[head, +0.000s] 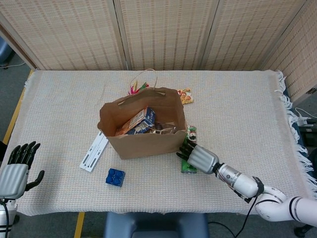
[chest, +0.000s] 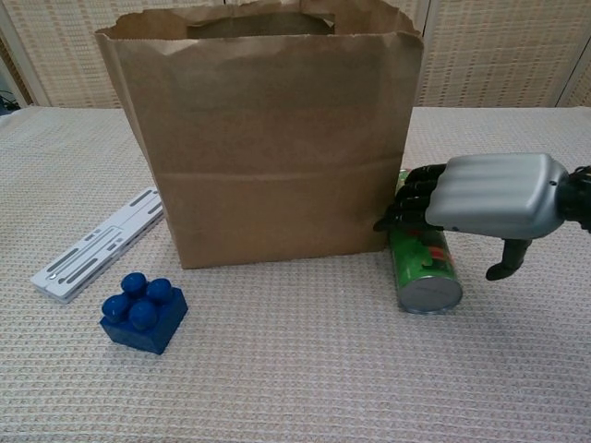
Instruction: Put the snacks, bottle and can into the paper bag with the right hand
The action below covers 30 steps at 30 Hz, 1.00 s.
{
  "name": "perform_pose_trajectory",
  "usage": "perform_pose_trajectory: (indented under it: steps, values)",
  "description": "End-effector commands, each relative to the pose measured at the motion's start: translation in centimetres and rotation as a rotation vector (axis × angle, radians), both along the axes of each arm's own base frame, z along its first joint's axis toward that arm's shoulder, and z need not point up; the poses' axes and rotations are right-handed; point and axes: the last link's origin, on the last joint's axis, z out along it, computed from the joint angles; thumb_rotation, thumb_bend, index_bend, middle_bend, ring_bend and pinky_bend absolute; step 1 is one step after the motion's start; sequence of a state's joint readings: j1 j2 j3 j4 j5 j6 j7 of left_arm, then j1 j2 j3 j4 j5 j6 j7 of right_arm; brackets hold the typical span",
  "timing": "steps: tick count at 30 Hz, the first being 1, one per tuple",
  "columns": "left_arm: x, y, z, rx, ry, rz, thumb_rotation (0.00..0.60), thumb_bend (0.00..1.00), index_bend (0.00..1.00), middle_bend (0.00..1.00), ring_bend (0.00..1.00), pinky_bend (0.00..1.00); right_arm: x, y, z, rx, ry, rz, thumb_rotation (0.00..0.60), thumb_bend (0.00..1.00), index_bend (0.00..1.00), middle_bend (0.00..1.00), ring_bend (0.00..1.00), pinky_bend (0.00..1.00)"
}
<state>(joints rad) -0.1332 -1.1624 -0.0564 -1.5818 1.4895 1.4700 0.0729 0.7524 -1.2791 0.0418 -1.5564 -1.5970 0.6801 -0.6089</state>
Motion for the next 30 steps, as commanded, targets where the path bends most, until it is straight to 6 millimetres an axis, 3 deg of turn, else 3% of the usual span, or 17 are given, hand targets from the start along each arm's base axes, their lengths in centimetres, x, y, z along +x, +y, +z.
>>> perform_pose_trajectory:
  steps: [1, 6, 9, 11, 14, 16, 21, 26, 30]
  values:
    - [0.0, 0.0, 0.0, -0.001, -0.001, 0.0, 0.6, 0.38, 0.03, 0.0, 0.0, 0.0, 0.7, -0.5, -1.5, 0.002, 0.022, 0.027, 0.6, 0.0, 0.0, 0.06, 0.01, 0.08]
    - [0.0, 0.0, 0.0, -0.005, -0.006, -0.002, 0.6, 0.38, 0.03, 0.0, 0.0, 0.0, 1.0, -0.3, -3.2, 0.012, 0.034, 0.04, 0.6, 0.01, 0.04, 0.09, 0.04, 0.1]
    - [-0.1, 0.0, 0.1, -0.007, -0.008, -0.003, 0.6, 0.38, 0.03, 0.0, 0.0, 0.0, 1.0, 0.1, -3.7, 0.013, 0.036, 0.061, 0.6, 0.11, 0.26, 0.24, 0.19, 0.23]
    - [-0.1, 0.0, 0.1, -0.008, -0.01, -0.003, 0.6, 0.38, 0.03, 0.0, 0.0, 0.0, 0.9, 0.3, -3.7, 0.009, 0.032, 0.074, 0.6, 0.21, 0.49, 0.41, 0.37, 0.43]
    - [-0.1, 0.0, 0.1, -0.009, -0.011, -0.004, 0.6, 0.38, 0.03, 0.0, 0.0, 0.0, 0.4, 0.7, -3.2, 0.004, 0.028, 0.084, 0.6, 0.27, 0.69, 0.55, 0.56, 0.63]
    - [0.0, 0.0, 0.1, -0.009, -0.01, -0.004, 0.6, 0.38, 0.04, 0.0, 0.0, 0.0, 0.1, 1.0, -2.4, -0.002, 0.021, 0.088, 0.6, 0.28, 0.75, 0.6, 0.62, 0.67]
    - [0.0, 0.0, 0.1, -0.006, -0.007, -0.004, 0.6, 0.38, 0.04, 0.0, 0.0, 0.0, -0.7, 1.6, 0.2, -0.022, -0.002, 0.103, 0.6, 0.31, 0.85, 0.67, 0.7, 0.73]
    - [0.0, 0.0, 0.0, -0.003, -0.003, -0.003, 0.6, 0.38, 0.04, 0.0, 0.0, 0.0, -0.8, 1.9, 3.8, -0.086, -0.085, 0.099, 0.6, 0.31, 0.86, 0.68, 0.7, 0.73]
    - [0.0, 0.0, 0.0, -0.001, -0.001, -0.003, 0.6, 0.38, 0.04, 0.0, 0.0, 0.0, 0.2, 1.4, 7.8, -0.202, -0.177, 0.125, 0.6, 0.31, 0.86, 0.68, 0.7, 0.73]
